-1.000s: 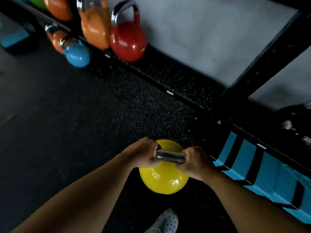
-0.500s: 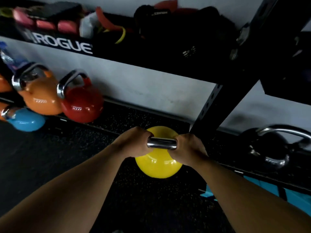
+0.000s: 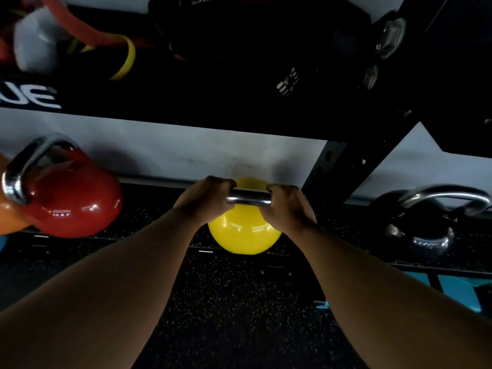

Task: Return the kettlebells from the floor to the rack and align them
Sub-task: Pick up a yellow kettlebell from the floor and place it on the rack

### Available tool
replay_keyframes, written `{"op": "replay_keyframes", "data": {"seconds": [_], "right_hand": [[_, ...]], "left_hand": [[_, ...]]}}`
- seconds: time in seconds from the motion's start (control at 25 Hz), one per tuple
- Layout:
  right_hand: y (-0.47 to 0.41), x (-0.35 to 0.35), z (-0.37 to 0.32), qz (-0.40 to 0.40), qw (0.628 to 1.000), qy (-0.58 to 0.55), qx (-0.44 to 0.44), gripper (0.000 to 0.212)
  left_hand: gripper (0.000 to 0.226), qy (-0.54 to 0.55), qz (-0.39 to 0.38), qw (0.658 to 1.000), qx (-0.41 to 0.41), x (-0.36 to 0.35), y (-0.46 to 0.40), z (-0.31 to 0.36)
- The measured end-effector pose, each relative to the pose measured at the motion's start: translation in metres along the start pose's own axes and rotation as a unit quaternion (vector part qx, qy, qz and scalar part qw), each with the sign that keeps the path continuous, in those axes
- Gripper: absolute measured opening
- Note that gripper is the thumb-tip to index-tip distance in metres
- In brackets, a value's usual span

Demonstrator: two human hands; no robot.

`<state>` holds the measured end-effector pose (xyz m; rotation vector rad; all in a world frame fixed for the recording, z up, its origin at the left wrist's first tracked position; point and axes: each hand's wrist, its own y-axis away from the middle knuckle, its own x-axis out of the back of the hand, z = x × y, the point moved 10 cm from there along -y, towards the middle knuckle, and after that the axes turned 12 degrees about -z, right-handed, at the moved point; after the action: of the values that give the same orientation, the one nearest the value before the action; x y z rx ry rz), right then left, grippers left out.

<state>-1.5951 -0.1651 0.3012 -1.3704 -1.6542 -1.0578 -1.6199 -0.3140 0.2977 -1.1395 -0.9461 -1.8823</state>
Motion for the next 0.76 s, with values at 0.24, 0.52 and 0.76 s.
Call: {"op": "replay_keyframes", "data": {"seconds": [0.24,0.52,0.76], "right_hand": [[-0.033,0.006,0.016,0.004,0.998,-0.052,-0.046,0.035],[-0.05,0.009,0.027,0.037,0.994,-0.09,-0.052,0.025],[-0.049,0.009,0.03,0.011,0.992,-0.101,-0.073,0.034]], "left_hand": [[0.026,0.051,0.023,0.998,0.024,0.008,-0.04,-0.011],[0.033,0.133,0.07,0.988,0.036,0.006,-0.06,-0.019],[0.034,0.123,0.083,0.989,0.028,0.012,-0.055,-0.014]]}}
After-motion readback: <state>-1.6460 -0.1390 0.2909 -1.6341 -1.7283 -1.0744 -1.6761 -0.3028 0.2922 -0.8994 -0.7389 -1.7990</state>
